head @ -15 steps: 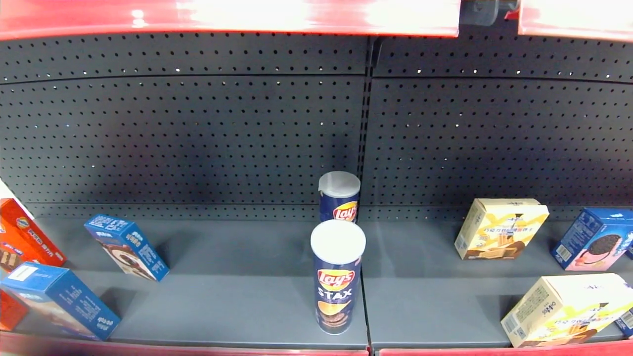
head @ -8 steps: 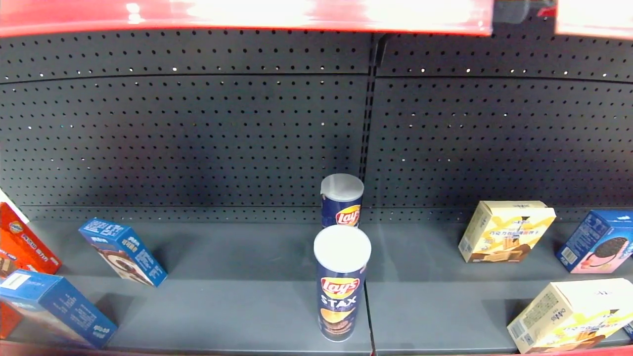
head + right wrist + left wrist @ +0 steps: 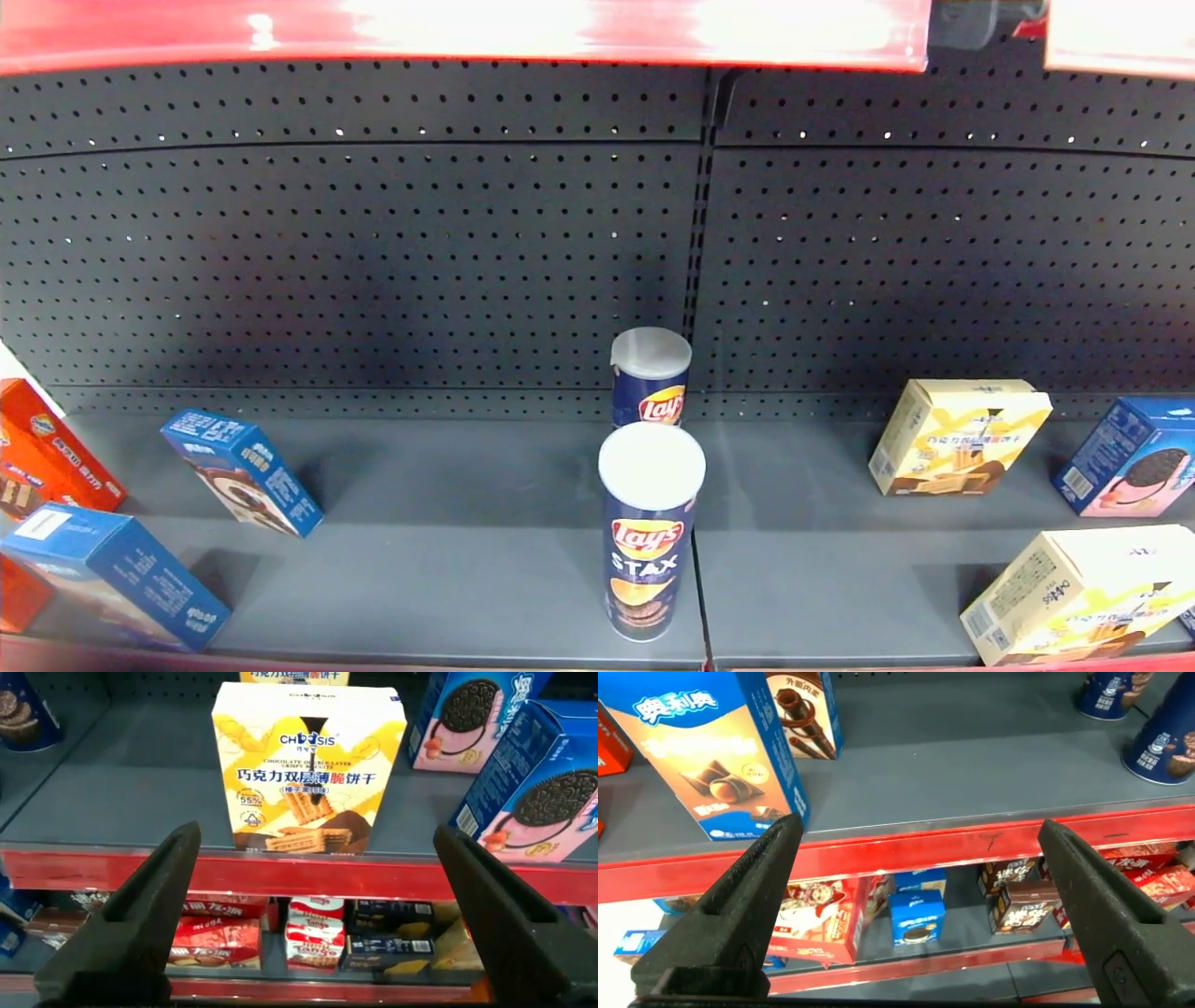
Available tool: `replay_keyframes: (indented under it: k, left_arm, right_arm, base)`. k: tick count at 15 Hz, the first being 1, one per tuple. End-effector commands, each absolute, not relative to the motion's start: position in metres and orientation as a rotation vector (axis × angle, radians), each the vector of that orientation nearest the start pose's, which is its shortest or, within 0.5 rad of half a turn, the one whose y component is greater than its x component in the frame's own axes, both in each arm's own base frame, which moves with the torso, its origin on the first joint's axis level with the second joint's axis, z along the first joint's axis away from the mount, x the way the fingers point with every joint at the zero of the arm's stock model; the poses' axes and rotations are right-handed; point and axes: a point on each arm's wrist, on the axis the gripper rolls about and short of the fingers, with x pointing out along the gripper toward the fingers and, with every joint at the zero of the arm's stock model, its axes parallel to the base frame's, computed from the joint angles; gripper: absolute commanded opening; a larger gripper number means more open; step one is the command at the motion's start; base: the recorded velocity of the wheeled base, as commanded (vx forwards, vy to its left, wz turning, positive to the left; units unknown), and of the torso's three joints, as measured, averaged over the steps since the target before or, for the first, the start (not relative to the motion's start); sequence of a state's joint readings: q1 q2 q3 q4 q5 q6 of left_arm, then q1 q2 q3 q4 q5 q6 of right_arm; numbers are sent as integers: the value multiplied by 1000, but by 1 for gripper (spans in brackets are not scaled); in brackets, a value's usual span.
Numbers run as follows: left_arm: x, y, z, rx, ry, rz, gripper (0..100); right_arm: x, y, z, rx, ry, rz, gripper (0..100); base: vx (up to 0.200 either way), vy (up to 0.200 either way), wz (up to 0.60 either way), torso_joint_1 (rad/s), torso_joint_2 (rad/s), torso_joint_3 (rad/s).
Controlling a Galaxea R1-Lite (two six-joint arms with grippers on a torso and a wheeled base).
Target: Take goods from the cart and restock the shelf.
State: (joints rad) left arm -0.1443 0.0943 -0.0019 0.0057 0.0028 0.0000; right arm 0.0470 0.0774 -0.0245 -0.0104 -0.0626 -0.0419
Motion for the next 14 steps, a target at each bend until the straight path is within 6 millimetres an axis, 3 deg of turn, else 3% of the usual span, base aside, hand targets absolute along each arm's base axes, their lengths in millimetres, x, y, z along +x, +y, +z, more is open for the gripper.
replay_keyframes:
  k: [1,7,12,14]
  left_arm:
    - [-15,2,77,7,100,-141,100]
    - [-16,2,77,7,100,-136,100]
    - [-20,0,76,-2,38,32,100]
    - [-20,0,76,-2,37,25,100]
  right_arm:
    - [-18,-2,85,-45,46,-14,100]
    - [-18,-2,85,-45,49,1,100]
    - [-18,-2,85,-47,47,3,100]
    - [-18,-2,85,-47,47,3,100]
  base:
    - [0,0,0,0,0,0]
    - [0,0,0,0,0,0]
    - [0,0,0,0,0,0]
    - [0,0,0,0,0,0]
